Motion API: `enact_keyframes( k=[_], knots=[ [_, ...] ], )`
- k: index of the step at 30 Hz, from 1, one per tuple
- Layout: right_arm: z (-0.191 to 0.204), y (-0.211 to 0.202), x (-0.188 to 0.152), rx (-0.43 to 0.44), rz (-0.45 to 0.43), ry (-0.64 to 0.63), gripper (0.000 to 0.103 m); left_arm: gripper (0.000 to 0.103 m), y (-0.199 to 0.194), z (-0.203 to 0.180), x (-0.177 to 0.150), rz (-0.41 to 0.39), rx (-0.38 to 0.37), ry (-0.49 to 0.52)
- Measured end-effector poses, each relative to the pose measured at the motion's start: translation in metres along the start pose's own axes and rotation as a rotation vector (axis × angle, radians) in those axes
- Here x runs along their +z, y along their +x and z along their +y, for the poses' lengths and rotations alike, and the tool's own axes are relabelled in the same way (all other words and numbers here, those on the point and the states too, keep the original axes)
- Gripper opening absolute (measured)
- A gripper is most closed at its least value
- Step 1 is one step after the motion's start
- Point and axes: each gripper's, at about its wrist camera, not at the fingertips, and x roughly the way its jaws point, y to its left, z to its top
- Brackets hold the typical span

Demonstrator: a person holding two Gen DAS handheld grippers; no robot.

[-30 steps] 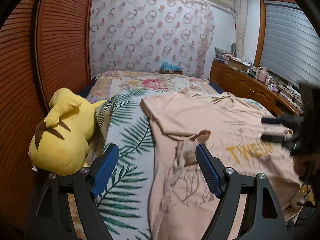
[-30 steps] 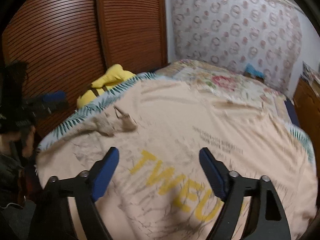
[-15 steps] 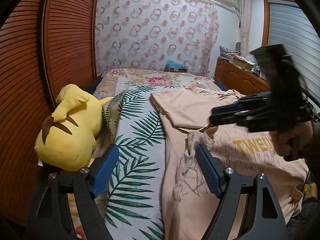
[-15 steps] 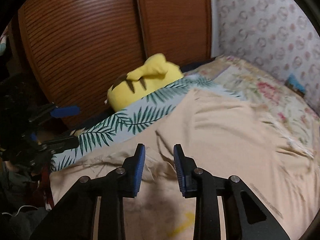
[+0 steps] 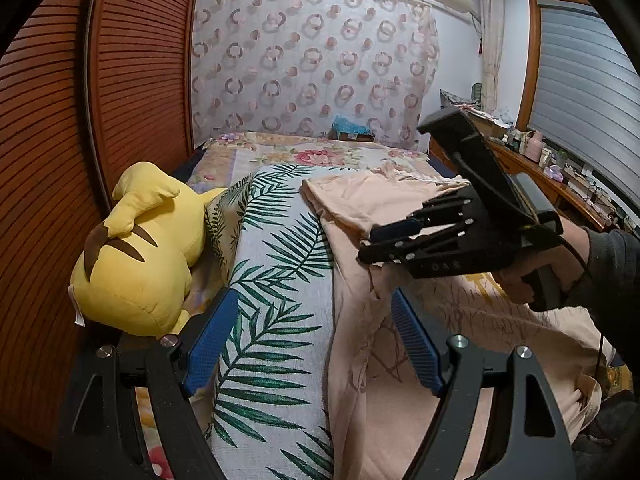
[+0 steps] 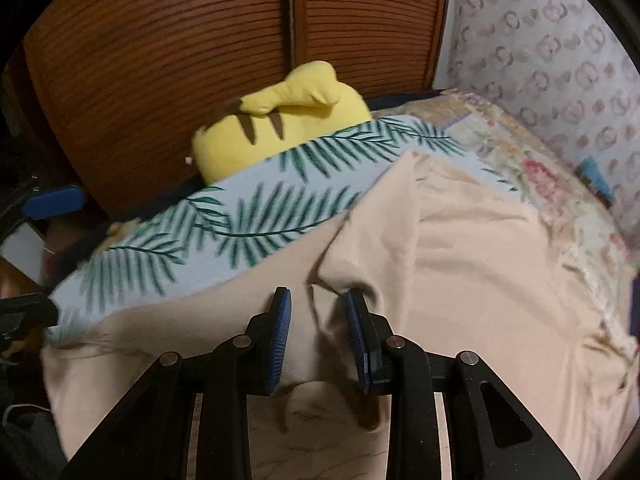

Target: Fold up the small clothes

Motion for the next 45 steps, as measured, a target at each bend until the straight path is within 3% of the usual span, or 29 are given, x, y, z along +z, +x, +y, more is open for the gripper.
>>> enact_keyframes(
  k=[2, 4, 6, 14, 22, 27, 29, 31, 34, 45],
  knots=[
    [0.003, 0.002, 0.000, 0.002, -0.001, -0.014, 0.029, 0.080, 0.001, -0.002, -0.001, 0.003, -0.006, 0.003],
    [0.007, 0.002, 0.001, -0.020, 0.002, -0.032, 0.012, 0.080, 0.002, -0.004, -0.001, 0.007, -0.009, 0.006],
    [0.004, -0.005, -0.001, -0.037, -0.002, -0.030, 0.004, 0.080, 0.003, -0.005, -0.001, 0.010, -0.011, 0.008],
    [-0.027, -0.046, -0.012, -0.141, -0.113, 0.102, 0.003, 0.080, 0.003, -0.010, -0.001, 0.014, -0.015, 0.017],
    [-0.060, -0.048, -0.032, -0.248, -0.093, 0.222, 0.003, 0.080, 0.004, -0.016, 0.000, 0.016, -0.023, 0.023],
    [-0.058, -0.046, -0.035, -0.231, -0.087, 0.267, 0.003, 0.080, 0.005, -0.017, 0.001, 0.023, -0.029, 0.024],
    [-0.054, -0.047, -0.036, -0.220, -0.060, 0.268, 0.009, 0.080, 0.006, -0.019, 0.001, 0.025, -0.035, 0.023],
    [-0.055, -0.046, -0.038, -0.219, -0.045, 0.257, 0.025, 0.080, 0.009, -0.022, 0.001, 0.031, -0.042, 0.027],
    [-0.063, -0.052, -0.044, -0.220, -0.051, 0.260, 0.040, 0.080, 0.012, -0.027, 0.002, 0.041, -0.048, 0.035],
    [-0.078, -0.116, -0.103, -0.265, -0.081, 0.334, 0.041, 0.080, 0.024, -0.046, 0.007, 0.060, -0.073, 0.049]
  ],
)
